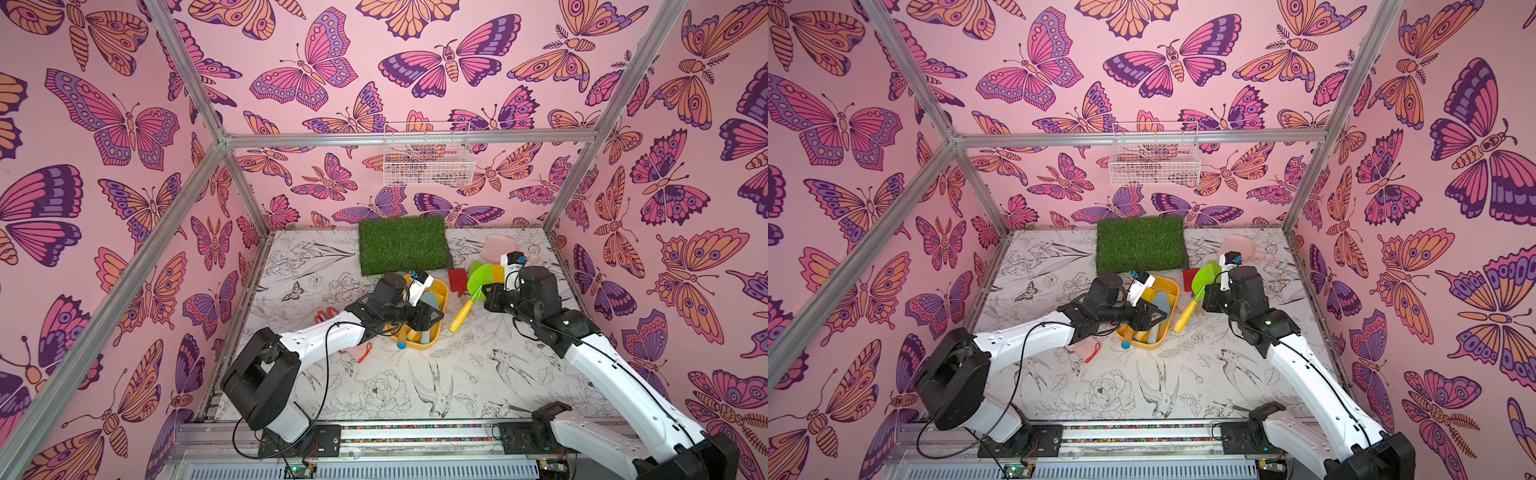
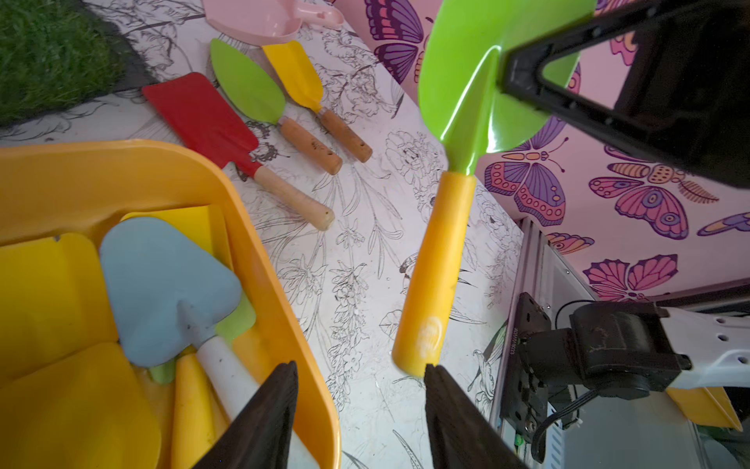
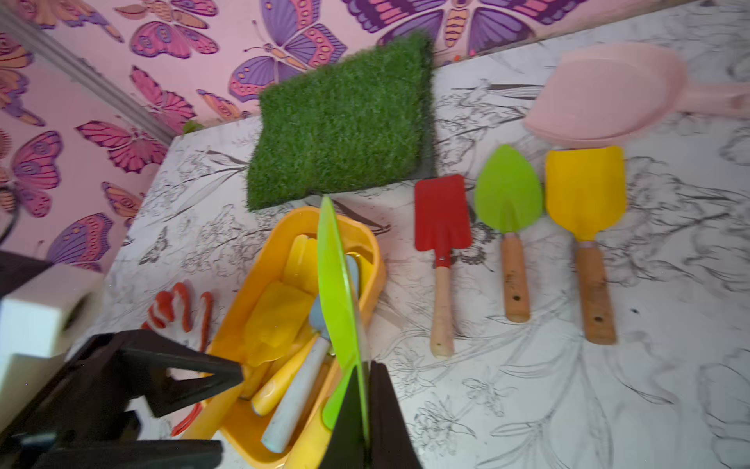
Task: Take the shovel out of the storage box
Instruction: Place the shovel at the center of the board.
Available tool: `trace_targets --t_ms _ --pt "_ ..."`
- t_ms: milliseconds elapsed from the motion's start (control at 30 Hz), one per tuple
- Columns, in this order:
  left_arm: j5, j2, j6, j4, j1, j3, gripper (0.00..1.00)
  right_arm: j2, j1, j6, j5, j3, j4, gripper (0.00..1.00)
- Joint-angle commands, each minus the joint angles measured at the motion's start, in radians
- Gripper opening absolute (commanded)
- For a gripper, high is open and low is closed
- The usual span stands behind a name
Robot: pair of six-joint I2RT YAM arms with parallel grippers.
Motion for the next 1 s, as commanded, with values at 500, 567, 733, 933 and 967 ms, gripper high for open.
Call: trace_targets --t_ms 500,567,733,933,967 --pt "-0.145 -0.037 0.033 -0.04 0.056 -0.043 0.6 0.181 -0.433 -0.297 0.146 0.057 -0.125 0.0" --pt "-0.138 -0.041 0.034 -0.039 0.058 -0.044 0.6 0.24 -0.471 -0.312 0.145 0.074 -0.095 0.0" --pt "-0.128 -0.05 0.04 -0.039 0.063 -0.052 0.59 0.44 -0.552 -0.356 0.077 0.208 -0.115 0.0" --pt "-0.12 -0.047 0.048 -0.039 0.07 -0.055 0.59 0.704 -0.589 -0.435 -0.07 0.414 -0.152 0.0" --pt "-0.12 -0.048 0.048 -0.038 0.072 -0.057 0.58 0.749 -0.59 -0.45 -0.088 0.453 -0.168 0.0"
